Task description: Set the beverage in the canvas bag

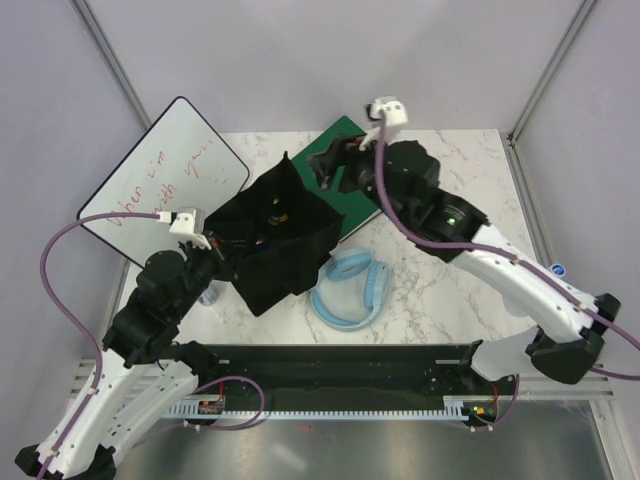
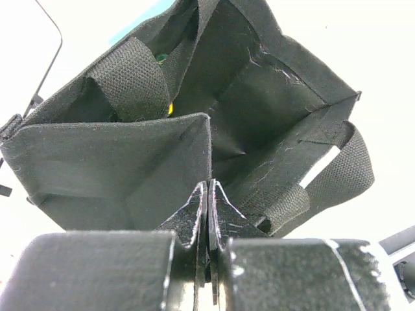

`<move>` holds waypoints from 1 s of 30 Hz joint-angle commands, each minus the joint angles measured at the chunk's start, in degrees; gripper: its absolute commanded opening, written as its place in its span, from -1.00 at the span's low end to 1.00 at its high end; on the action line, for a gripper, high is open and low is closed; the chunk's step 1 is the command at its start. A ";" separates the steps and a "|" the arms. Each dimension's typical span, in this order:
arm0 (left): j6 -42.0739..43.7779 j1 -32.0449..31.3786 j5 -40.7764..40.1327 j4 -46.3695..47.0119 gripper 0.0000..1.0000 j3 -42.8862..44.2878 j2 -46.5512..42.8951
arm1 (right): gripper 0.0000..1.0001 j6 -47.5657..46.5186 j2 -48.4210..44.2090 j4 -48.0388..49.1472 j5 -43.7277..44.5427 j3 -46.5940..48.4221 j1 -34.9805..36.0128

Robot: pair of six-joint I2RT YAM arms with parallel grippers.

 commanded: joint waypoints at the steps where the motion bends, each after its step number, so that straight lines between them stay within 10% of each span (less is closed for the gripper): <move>1: 2.53 0.46 -1.02 0.19 -0.95 -0.19 -0.10 | 0.45 18.12 -7.37 -22.51 22.85 1.11 -1.18; 15: 2.79 0.55 1.69 0.62 -0.95 -0.19 0.16 | 0.37 44.25 -19.51 -64.28 48.66 -10.13 -20.94; 30: 2.79 0.55 3.28 0.80 -0.95 -0.36 1.83 | 0.30 45.84 -22.58 -64.12 43.64 -20.95 -46.45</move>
